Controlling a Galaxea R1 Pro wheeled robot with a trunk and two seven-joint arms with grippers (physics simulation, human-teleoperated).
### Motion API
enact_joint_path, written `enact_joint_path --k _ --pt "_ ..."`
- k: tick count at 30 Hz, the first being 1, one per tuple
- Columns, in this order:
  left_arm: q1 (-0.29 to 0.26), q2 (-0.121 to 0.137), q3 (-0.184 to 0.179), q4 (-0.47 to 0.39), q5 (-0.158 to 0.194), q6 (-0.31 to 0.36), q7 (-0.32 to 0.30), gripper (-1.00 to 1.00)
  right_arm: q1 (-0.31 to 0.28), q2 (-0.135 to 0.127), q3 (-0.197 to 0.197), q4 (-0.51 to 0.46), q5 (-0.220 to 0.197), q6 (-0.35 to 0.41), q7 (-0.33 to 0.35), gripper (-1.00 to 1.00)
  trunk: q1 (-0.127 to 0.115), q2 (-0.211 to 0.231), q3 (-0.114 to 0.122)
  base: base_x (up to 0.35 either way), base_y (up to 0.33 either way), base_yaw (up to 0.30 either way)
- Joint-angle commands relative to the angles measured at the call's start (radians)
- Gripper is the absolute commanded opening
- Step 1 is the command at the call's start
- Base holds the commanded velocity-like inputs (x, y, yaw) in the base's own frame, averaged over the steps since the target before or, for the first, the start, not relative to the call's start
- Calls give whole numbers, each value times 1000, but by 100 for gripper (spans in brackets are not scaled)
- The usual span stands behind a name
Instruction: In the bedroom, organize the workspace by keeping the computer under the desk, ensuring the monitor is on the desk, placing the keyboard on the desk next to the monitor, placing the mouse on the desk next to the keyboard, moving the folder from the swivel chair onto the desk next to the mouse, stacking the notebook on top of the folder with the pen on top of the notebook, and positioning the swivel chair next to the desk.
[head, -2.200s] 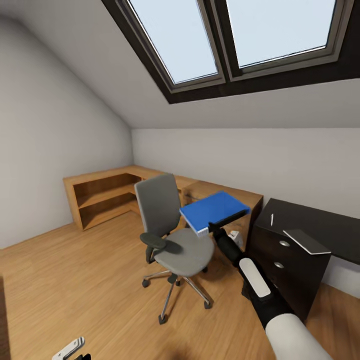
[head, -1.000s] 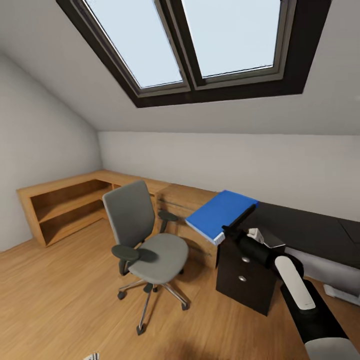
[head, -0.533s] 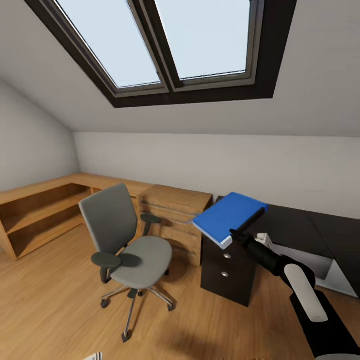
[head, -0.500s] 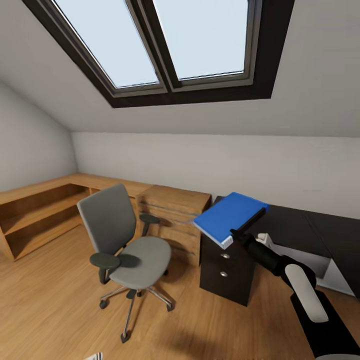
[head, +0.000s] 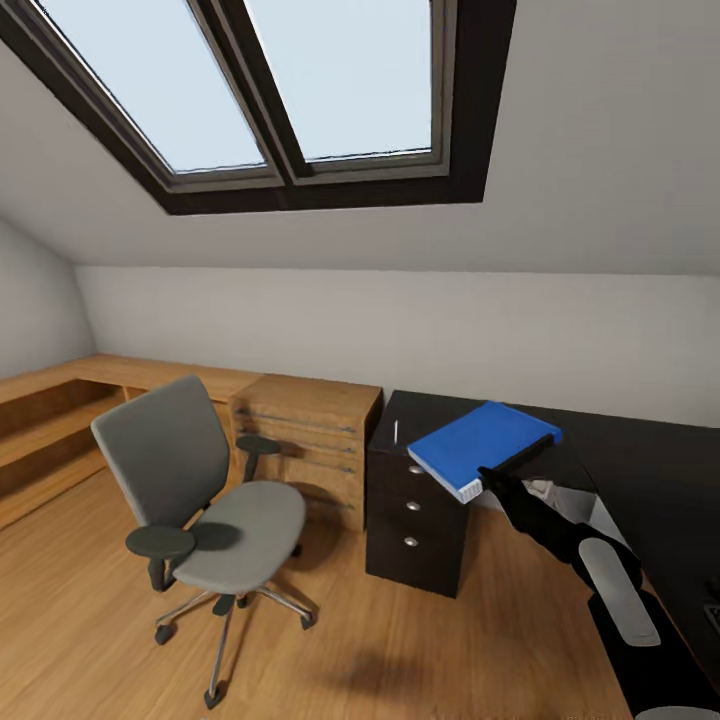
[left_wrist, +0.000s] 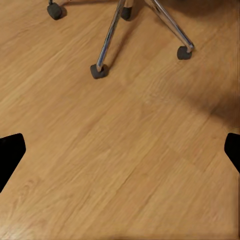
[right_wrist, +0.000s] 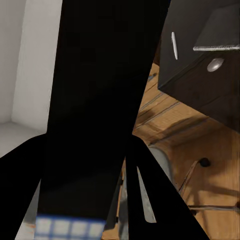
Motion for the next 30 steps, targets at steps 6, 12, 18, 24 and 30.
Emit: enact_joint_path --k 6,12,18,24,30 --pt "0 0 -1 0 10 -4 1 100 -1 0 -1 3 -7 -1 -1 -100 0 -1 -1 0 0 -296" --pt "0 0 0 0 9 -4 1 100 -1 0 -2 3 -7 -2 -1 -100 0 -1 -1 0 0 -296" --pt "0 0 -1 0 10 -6 1 100 -1 0 -1 4 -8 -1 0 -100 0 -1 -1 0 0 -131" --pt "0 0 0 0 10 -6 1 100 -1 0 -1 3 -7 -1 0 -100 0 -1 -1 0 0 -8" --pt "0 0 1 0 10 -6 2 100 -1 -1 -2 3 -10 2 -1 -100 0 -1 -1 0 0 0"
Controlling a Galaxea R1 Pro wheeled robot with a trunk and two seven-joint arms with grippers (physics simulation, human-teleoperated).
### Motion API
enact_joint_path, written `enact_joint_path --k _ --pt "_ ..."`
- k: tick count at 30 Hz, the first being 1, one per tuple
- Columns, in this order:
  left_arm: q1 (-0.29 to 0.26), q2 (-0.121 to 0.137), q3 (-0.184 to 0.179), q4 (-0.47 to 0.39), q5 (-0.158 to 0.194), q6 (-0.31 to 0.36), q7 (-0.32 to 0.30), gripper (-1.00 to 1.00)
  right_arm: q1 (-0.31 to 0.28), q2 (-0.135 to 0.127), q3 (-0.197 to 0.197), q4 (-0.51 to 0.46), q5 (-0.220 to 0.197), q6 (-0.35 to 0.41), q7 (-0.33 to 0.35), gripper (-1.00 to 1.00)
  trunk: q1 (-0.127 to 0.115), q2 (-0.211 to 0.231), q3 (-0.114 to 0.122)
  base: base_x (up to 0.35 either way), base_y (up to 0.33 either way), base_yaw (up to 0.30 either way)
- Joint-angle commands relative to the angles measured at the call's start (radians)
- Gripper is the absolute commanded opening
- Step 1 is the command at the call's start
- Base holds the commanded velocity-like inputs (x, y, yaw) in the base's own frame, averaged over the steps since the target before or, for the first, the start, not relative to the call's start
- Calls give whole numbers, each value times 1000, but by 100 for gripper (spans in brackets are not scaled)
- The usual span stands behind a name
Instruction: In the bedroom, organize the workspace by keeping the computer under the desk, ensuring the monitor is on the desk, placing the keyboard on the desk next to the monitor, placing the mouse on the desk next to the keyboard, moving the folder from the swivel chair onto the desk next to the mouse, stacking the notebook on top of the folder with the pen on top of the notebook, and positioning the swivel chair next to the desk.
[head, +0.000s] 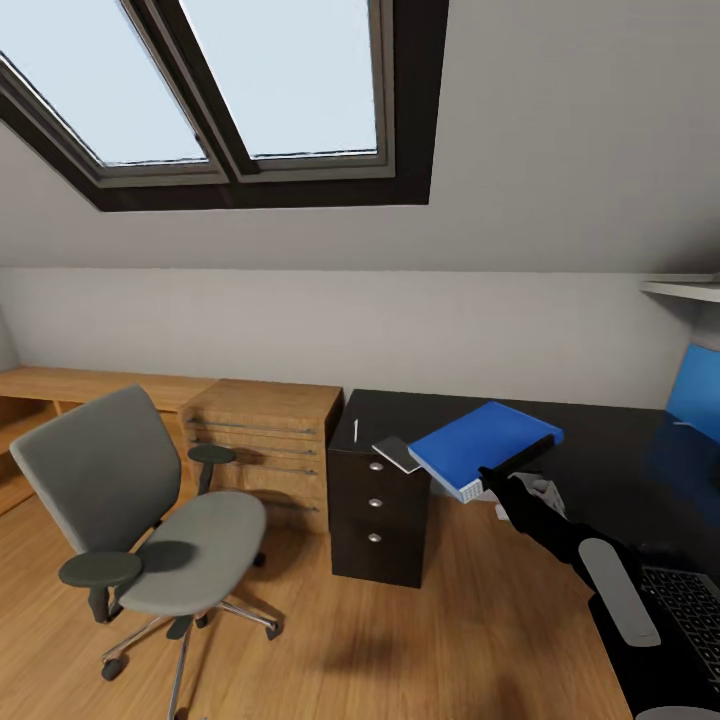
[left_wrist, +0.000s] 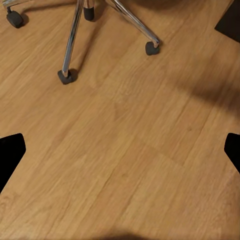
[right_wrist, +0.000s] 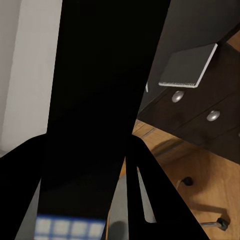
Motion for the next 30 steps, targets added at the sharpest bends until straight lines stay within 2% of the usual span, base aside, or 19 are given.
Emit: enact_joint_path --k 1,19,30 --pt "-1 0 0 0 10 -3 1 100 -1 0 -1 -1 -5 5 -2 -100 0 -1 -1 0 0 0" --pt "-1 -1 1 9 10 -3 1 100 -1 3 -1 19 -6 5 -1 -100 0 -1 -1 0 0 -6" --pt "-1 -2 1 9 10 -3 -2 100 -1 3 -1 22 -5 4 1 -100 0 -1 3 22 111 -272"
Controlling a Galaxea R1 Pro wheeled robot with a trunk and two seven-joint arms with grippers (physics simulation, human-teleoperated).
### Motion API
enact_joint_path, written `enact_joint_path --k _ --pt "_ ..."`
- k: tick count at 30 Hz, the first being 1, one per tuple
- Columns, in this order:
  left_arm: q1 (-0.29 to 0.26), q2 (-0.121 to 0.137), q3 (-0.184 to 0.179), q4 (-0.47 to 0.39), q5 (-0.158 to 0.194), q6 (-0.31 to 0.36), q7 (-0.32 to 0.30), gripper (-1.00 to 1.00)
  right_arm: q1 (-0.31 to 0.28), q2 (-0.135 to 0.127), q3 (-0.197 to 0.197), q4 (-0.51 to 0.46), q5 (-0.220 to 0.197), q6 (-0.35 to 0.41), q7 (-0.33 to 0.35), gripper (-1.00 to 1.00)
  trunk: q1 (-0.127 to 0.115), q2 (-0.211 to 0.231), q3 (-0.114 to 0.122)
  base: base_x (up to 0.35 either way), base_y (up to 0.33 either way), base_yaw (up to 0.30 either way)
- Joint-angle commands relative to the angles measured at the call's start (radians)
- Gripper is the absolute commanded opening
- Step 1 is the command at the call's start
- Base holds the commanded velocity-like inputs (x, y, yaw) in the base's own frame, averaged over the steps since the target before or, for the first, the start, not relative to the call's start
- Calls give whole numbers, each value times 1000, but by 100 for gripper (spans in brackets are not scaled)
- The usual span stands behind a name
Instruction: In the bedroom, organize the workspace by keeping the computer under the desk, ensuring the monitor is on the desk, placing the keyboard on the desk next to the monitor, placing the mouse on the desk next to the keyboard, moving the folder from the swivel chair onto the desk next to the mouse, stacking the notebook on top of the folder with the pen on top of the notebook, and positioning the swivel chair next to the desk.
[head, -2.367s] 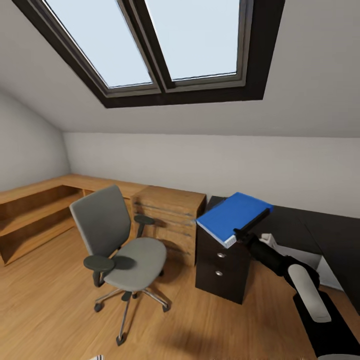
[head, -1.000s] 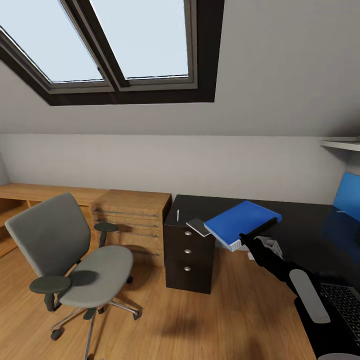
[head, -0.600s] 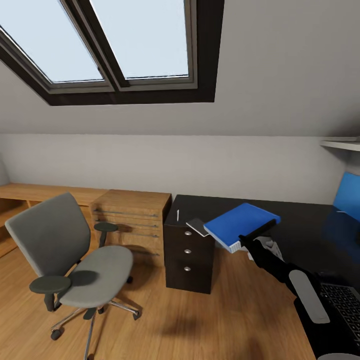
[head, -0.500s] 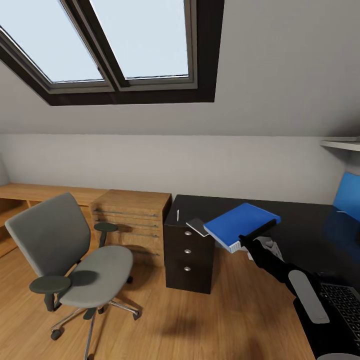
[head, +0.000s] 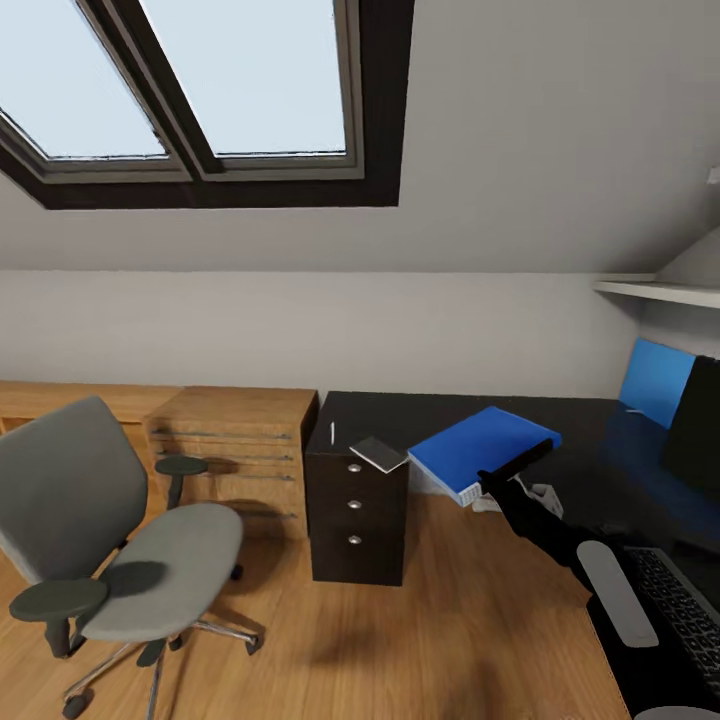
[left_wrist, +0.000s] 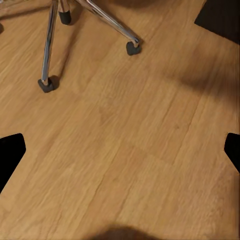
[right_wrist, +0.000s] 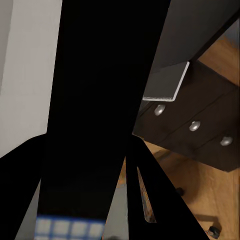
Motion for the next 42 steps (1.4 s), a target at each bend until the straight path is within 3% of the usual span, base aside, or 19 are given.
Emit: enact_joint_path --k 1,6,19,29,42 --pt "0 -1 -1 0 10 -3 1 100 -1 0 -1 0 -5 5 -1 -100 0 -1 -1 4 12 -285" --pt "0 -4 -1 0 10 -3 1 100 -1 -1 -1 0 -5 5 -1 -100 0 -1 1 1 4 -286" --pt "0 -12 -1 1 10 -3 7 100 -1 1 -1 0 -5 5 -1 -100 -50 90 45 0 0 -213" --pt "0 -13 -1 1 10 -3 6 100 -1 2 0 0 -5 5 5 -100 -50 90 45 6 0 -3" --pt "0 -14 -2 15 9 -3 6 100 -1 2 0 0 -4 5 5 -100 -50 90 45 222 0 0"
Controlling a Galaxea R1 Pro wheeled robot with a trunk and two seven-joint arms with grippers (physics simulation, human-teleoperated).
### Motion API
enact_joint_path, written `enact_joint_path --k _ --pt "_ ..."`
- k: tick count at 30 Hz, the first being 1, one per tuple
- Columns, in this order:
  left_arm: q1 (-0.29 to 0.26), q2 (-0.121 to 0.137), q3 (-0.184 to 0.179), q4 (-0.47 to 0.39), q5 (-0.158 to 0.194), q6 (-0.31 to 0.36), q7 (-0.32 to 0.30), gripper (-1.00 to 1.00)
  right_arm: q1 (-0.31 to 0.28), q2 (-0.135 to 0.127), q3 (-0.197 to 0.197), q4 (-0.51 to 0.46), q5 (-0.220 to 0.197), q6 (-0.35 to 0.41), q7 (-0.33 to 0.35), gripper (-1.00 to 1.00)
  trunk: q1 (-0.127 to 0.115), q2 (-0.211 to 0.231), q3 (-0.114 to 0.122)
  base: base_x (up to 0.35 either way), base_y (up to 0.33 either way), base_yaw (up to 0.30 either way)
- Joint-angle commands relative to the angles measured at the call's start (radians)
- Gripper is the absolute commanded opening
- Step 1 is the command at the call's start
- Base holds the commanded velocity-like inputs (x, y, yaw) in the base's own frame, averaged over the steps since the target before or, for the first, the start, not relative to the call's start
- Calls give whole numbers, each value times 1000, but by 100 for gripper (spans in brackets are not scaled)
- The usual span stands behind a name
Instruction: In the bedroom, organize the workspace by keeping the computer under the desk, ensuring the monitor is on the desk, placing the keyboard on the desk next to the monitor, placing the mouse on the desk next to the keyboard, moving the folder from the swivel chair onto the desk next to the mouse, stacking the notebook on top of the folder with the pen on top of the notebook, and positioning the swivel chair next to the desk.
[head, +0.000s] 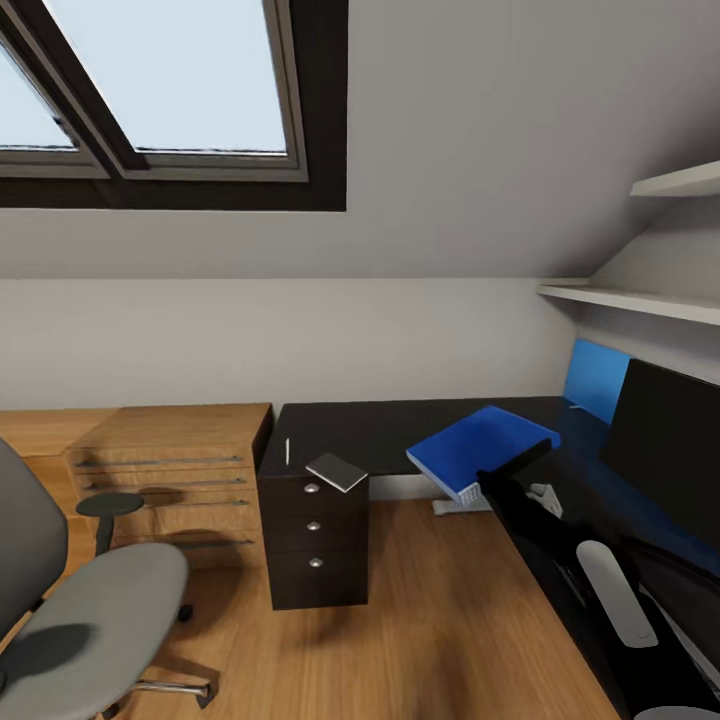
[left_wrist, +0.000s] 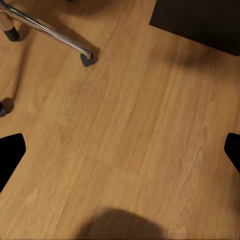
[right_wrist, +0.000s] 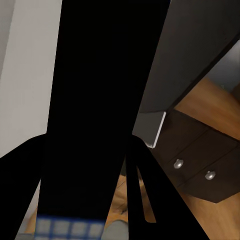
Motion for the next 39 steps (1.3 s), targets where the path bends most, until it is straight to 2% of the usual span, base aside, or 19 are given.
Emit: enact_joint_path --k 1,9,24,26,27,30,31,34,39 --pt "-1 0 -1 1 10 -3 1 100 -1 0 -1 0 -4 5 -1 -100 0 -1 -1 150 0 0" --pt "-1 0 -1 3 10 -3 1 100 -1 0 0 0 -2 5 -1 -100 0 -1 -1 244 0 -4" --pt "-1 0 0 3 10 -3 1 100 -1 2 5 33 -1 4 -1 -100 0 -1 5 18 0 -153" --pt "-1 0 0 3 10 -3 1 100 -1 10 9 36 1 -9 -3 -100 0 -1 5 0 0 -11" --pt "-1 0 0 4 10 -3 1 100 -1 65 11 64 4 -164 -8 -100 0 -1 5 0 0 -2" --pt "-1 0 0 3 10 -3 1 100 -1 95 12 85 3 -337 -10 -100 0 -1 5 0 0 0" --pt "-1 0 0 3 10 -3 1 100 -1 121 13 101 2 -420 -13 -100 0 -1 5 0 0 0" --pt "-1 0 0 3 9 -3 1 100 -1 140 12 113 2 -432 -17 -100 0 -1 5 103 0 0" --pt "-1 -3 0 4 9 -3 1 100 -2 144 10 124 0 -435 -19 -100 0 -1 5 259 0 0"
